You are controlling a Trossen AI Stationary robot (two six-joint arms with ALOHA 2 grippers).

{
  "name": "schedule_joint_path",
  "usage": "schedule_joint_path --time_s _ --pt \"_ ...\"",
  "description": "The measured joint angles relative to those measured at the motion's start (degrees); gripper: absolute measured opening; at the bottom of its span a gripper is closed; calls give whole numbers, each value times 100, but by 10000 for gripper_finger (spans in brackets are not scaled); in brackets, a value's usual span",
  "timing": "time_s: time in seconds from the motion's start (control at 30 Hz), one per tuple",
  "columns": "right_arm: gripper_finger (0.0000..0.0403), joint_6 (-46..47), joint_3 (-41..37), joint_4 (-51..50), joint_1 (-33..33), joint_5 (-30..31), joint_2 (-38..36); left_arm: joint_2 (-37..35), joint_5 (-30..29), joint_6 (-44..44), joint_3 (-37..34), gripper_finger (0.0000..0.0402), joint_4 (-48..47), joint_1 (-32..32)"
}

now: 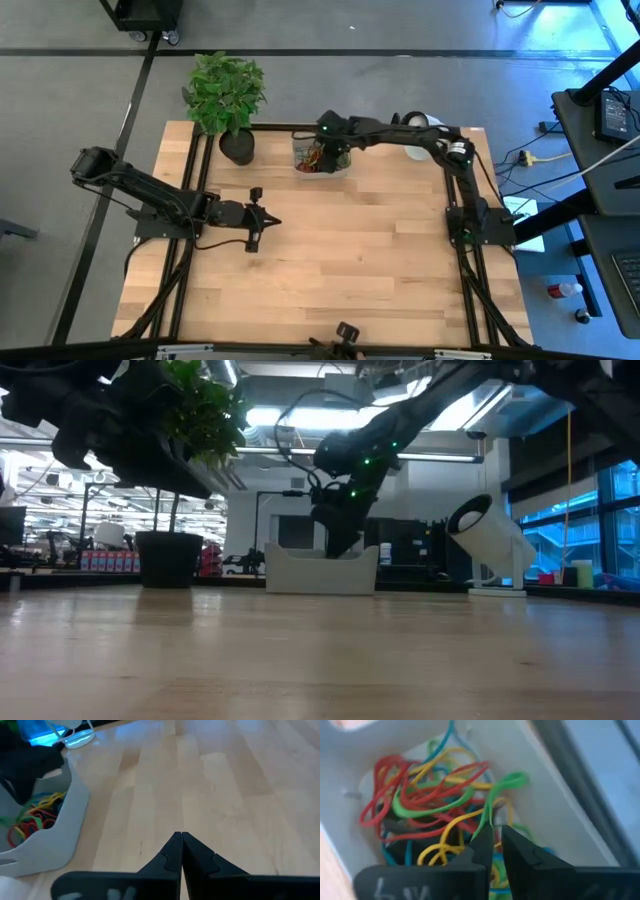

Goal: Pick and place rubber bands into bin
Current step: Put the green rubber band into the gray bin, then return to Home Position

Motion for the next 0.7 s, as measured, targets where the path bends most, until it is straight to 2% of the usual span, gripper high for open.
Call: schedule_joint_path --time_s 0.27,0.4,0.53,0.7 --pt "119 -20 318 -746 0 -67 19 0 -25 63 0 7 -59 -1" --pt "141 -74 534 -1136 2 -43 -98 0 -25 58 0 8 -58 0" --pt "142 9 703 -1541 4 44 -229 0 -25 48 0 8 -58 0" --pt "114 153 565 -1690 13 82 -624 2 -25 15 0 8 -19 -1"
